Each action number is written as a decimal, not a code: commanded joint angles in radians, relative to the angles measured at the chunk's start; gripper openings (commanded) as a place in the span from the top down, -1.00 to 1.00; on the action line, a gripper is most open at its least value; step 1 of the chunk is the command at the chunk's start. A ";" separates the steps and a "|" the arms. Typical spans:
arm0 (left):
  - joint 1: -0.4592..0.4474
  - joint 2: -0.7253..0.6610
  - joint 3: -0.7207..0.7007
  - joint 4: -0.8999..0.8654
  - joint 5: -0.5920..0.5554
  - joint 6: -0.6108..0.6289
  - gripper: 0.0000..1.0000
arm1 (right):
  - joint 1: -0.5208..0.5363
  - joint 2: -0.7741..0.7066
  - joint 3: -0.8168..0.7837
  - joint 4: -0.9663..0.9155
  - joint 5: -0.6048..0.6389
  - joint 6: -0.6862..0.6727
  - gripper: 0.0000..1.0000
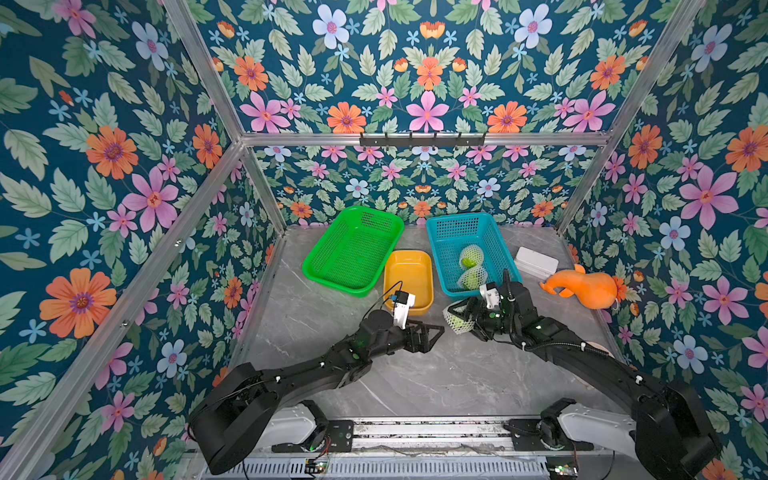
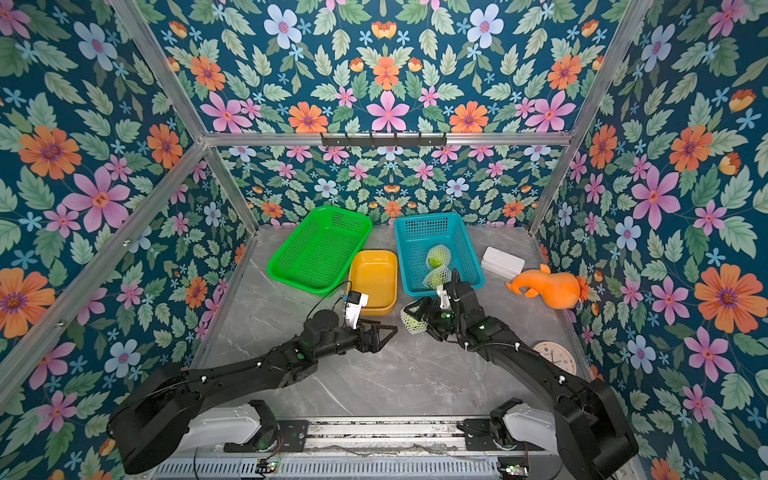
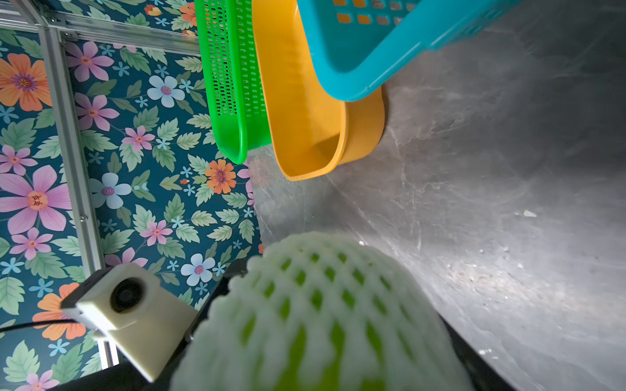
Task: Sleeve custard apples in foam nets
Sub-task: Adjust the custard apple, then place the custard apple in the basket.
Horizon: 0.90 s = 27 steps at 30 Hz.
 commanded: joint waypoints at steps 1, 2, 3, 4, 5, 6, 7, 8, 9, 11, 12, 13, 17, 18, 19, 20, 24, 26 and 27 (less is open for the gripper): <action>-0.001 0.015 0.057 -0.147 -0.008 0.144 -0.99 | 0.000 0.007 0.013 -0.009 -0.026 -0.019 -0.57; -0.002 0.033 0.084 -0.165 -0.008 0.164 -0.99 | 0.000 0.006 0.014 -0.008 -0.028 -0.018 -0.57; -0.002 0.050 0.106 -0.181 -0.009 0.182 -0.99 | 0.000 0.004 0.015 -0.006 -0.030 -0.016 -0.57; -0.002 0.069 0.130 -0.193 -0.006 0.205 -0.99 | 0.001 0.005 0.016 -0.006 -0.033 -0.015 -0.57; -0.002 0.086 0.152 -0.200 -0.005 0.223 -0.99 | 0.002 0.002 0.017 -0.004 -0.035 -0.013 -0.57; -0.001 0.099 0.166 -0.196 0.002 0.236 -0.99 | 0.005 0.002 0.017 -0.003 -0.035 -0.013 -0.57; -0.002 0.114 0.181 -0.184 0.017 0.250 -0.99 | 0.005 0.000 0.019 -0.005 -0.035 -0.014 -0.56; -0.001 0.129 0.196 -0.175 0.035 0.259 -0.99 | 0.007 0.000 0.020 -0.005 -0.035 -0.014 -0.57; -0.002 0.143 0.211 -0.170 0.045 0.265 -0.99 | 0.007 0.002 0.019 -0.005 -0.035 -0.014 -0.56; -0.004 0.170 0.246 -0.167 0.072 0.282 -0.99 | 0.008 0.004 0.014 0.005 -0.037 -0.011 -0.56; -0.004 0.178 0.258 -0.169 0.086 0.290 -0.99 | 0.007 0.006 0.013 0.008 -0.036 -0.010 -0.56; -0.004 0.189 0.274 -0.168 0.106 0.298 -0.99 | 0.007 0.008 0.011 0.011 -0.035 -0.008 -0.56; -0.011 0.220 0.319 -0.173 0.192 0.323 -0.99 | 0.007 0.015 0.009 0.027 -0.031 0.000 -0.57; -0.013 0.226 0.328 -0.184 0.208 0.327 -0.99 | 0.008 0.015 0.011 0.023 -0.028 0.000 -0.56; -0.018 0.232 0.336 -0.197 0.219 0.335 -0.99 | 0.006 0.012 0.012 0.015 -0.016 0.000 -0.56; -0.020 0.234 0.338 -0.201 0.225 0.340 -0.99 | 0.006 0.007 0.014 0.007 -0.003 -0.004 -0.56; -0.024 0.247 0.346 -0.200 0.213 0.346 -0.98 | 0.006 0.003 0.019 0.014 -0.003 -0.008 -0.56; -0.024 0.256 0.356 -0.194 0.198 0.352 -0.98 | 0.006 0.009 0.017 0.030 -0.029 0.004 -0.56; -0.024 0.261 0.358 -0.185 0.191 0.353 -0.98 | 0.006 0.011 0.015 0.040 -0.039 0.010 -0.55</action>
